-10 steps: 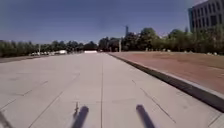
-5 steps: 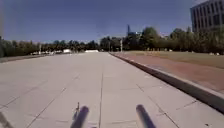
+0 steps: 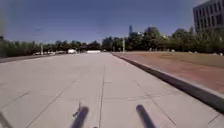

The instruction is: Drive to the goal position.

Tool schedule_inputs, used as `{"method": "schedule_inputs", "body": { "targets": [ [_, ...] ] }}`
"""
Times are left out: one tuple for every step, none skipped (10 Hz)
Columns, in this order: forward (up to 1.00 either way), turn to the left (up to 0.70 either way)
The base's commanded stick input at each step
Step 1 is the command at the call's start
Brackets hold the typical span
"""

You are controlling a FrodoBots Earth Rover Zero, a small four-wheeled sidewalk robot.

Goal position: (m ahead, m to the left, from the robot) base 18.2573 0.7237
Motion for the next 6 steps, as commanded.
{"method": "schedule_inputs", "body": {
  "targets": [
    [0.70, 0.00],
    [0.70, 0.00],
    [0.70, 0.00],
    [0.70, 0.00],
    [0.70, 0.00],
    [0.70, 0.00]
  ]
}}
